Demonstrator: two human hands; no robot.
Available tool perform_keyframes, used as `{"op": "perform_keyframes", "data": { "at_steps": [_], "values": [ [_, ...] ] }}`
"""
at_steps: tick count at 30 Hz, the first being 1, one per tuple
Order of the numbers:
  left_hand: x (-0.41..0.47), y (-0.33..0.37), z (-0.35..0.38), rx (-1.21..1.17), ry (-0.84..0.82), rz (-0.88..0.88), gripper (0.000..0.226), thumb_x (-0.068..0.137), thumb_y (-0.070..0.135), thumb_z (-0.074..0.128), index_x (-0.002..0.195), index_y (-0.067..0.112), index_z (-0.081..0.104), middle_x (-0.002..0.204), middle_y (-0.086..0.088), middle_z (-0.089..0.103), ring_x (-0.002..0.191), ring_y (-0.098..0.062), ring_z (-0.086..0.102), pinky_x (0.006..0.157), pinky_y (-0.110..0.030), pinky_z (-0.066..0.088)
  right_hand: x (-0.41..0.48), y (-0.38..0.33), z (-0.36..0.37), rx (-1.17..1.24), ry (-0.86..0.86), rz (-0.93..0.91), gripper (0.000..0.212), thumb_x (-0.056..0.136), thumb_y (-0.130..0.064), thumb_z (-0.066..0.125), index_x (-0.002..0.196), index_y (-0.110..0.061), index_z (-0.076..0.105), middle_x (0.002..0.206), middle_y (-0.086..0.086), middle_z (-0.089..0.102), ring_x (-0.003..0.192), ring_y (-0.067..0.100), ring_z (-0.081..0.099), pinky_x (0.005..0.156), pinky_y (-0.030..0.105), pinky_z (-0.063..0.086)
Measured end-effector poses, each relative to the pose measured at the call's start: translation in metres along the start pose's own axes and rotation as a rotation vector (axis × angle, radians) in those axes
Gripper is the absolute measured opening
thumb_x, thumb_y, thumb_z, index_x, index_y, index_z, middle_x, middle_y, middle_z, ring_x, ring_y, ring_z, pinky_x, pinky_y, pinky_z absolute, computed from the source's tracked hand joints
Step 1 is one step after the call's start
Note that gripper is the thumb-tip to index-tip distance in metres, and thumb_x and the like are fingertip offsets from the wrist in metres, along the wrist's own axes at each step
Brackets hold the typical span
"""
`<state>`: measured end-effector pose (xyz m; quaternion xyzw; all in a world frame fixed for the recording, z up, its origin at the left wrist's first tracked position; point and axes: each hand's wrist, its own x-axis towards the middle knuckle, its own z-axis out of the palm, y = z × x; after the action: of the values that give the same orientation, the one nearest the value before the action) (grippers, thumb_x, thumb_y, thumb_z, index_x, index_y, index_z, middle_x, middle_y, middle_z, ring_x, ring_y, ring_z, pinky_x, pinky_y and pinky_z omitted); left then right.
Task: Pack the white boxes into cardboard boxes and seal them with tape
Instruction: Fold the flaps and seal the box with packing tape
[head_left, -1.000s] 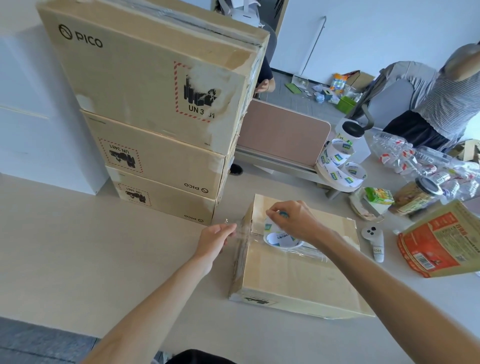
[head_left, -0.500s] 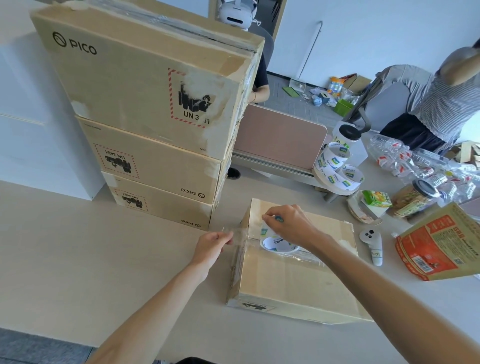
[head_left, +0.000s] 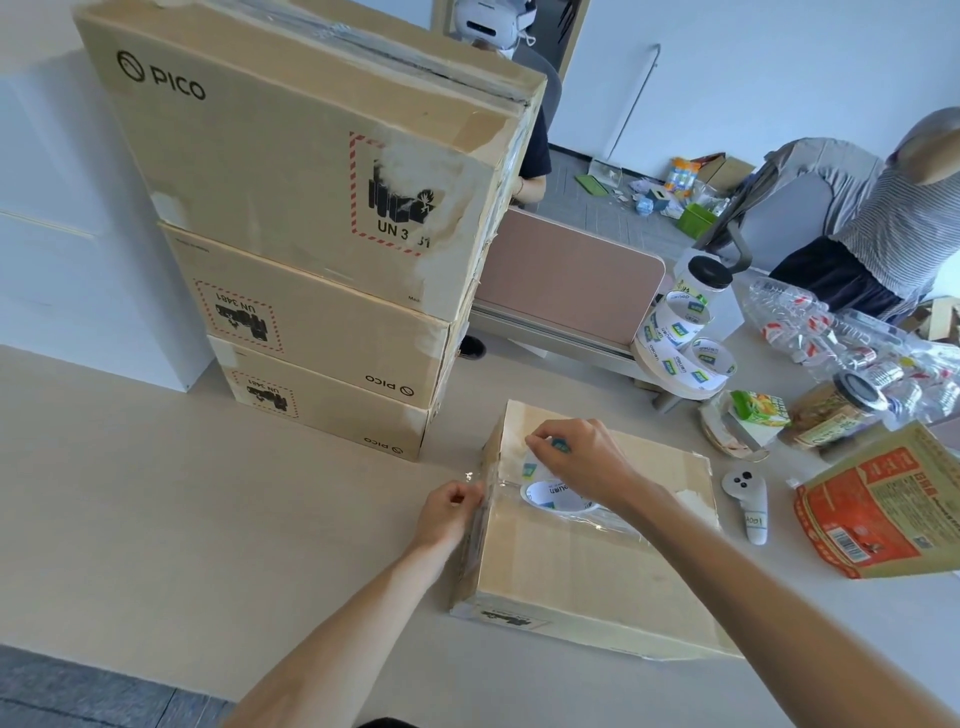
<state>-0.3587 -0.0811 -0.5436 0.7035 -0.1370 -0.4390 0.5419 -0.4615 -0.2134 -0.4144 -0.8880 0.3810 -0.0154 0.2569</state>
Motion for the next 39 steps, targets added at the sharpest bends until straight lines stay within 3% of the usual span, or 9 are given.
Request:
{"op": "perform_keyframes", "data": {
  "at_steps": [4,8,13,16,19,25,30,34,39],
  "values": [
    [0.0,-0.006,0.008,0.002,-0.011,-0.11,0.027,0.094,0.038,0.058,0.077,0.021,0.046,0.071,0.007,0.048,0.066,-0.01,0.046,0.057,-0.016,0.036,-0.001,-0.001,0.003,0.032,0.009,0.022,0.024,0.093,-0.035,0.057,0.085,-0.021,0.075,0.084,-0.002,0.072,0.082,0.018,0.064,0.08,0.039,0.054],
    [0.004,-0.005,0.003,0.158,0.016,-0.14,0.043,0.09,0.027,0.063,0.129,0.015,0.046,0.124,-0.007,0.055,0.112,-0.023,0.055,0.096,-0.033,0.045,-0.002,0.001,0.002,0.046,0.016,0.036,0.024,0.092,-0.036,0.057,0.085,-0.022,0.075,0.083,-0.002,0.072,0.082,0.019,0.064,0.08,0.039,0.055],
    [-0.018,0.019,-0.005,0.116,-0.063,0.079,0.029,0.1,0.013,0.043,0.12,0.025,0.06,0.122,0.003,0.062,0.103,-0.004,0.057,0.074,-0.001,0.038,-0.005,0.001,-0.003,0.065,0.006,0.024,0.023,0.093,-0.036,0.058,0.087,-0.022,0.076,0.086,-0.004,0.073,0.084,0.017,0.064,0.079,0.037,0.054],
    [-0.035,0.033,-0.004,0.158,-0.314,0.139,0.02,0.102,0.033,0.045,0.115,0.045,0.054,0.106,0.021,0.062,0.091,0.015,0.055,0.076,-0.005,0.04,-0.006,0.001,-0.006,0.09,0.013,0.025,0.022,0.092,-0.035,0.06,0.089,-0.021,0.077,0.088,-0.005,0.074,0.085,0.016,0.064,0.08,0.036,0.054],
    [-0.036,0.028,0.0,0.229,-0.431,0.17,0.053,0.091,0.026,0.065,0.129,0.044,0.034,0.124,0.028,0.052,0.105,0.024,0.048,0.081,-0.001,0.038,-0.005,0.0,-0.007,0.107,0.013,0.019,0.023,0.092,-0.034,0.061,0.09,-0.02,0.079,0.09,-0.004,0.075,0.088,0.016,0.065,0.082,0.035,0.053],
    [-0.04,0.031,0.001,0.334,-0.471,0.157,0.07,0.093,0.024,0.06,0.137,0.05,0.011,0.134,0.045,0.025,0.122,0.022,0.03,0.09,0.001,0.025,0.001,0.003,-0.012,0.152,-0.053,0.011,0.029,0.093,-0.039,0.06,0.087,-0.018,0.078,0.091,0.004,0.075,0.087,0.02,0.066,0.079,0.035,0.054],
    [-0.045,0.038,0.001,0.363,-0.471,0.2,0.084,0.089,0.033,0.061,0.152,0.04,0.006,0.156,0.028,0.011,0.141,0.009,0.011,0.112,-0.016,0.016,0.0,0.006,-0.019,0.115,-0.098,-0.063,0.022,0.092,-0.04,0.061,0.092,-0.024,0.077,0.078,-0.013,0.064,0.08,0.005,0.056,0.076,0.023,0.041],
    [-0.04,0.041,-0.004,0.728,-0.397,0.266,0.108,0.083,0.061,0.059,0.152,0.03,-0.018,0.158,0.018,-0.018,0.144,0.004,-0.01,0.119,-0.023,0.006,0.007,0.011,-0.032,0.054,-0.115,-0.114,0.014,0.088,-0.041,0.065,0.088,-0.03,0.073,0.062,-0.008,0.053,0.062,0.005,0.049,0.068,0.027,0.043],
    [-0.028,0.064,0.002,1.235,-0.334,0.635,0.097,0.095,0.061,0.039,0.149,0.011,-0.023,0.158,0.0,-0.025,0.144,-0.007,-0.023,0.122,-0.032,-0.002,0.006,0.019,-0.038,0.026,-0.193,-0.171,0.023,0.088,-0.038,0.067,0.109,-0.028,0.07,0.091,-0.008,0.066,0.092,0.009,0.059,0.087,0.027,0.046]
  ]
}}
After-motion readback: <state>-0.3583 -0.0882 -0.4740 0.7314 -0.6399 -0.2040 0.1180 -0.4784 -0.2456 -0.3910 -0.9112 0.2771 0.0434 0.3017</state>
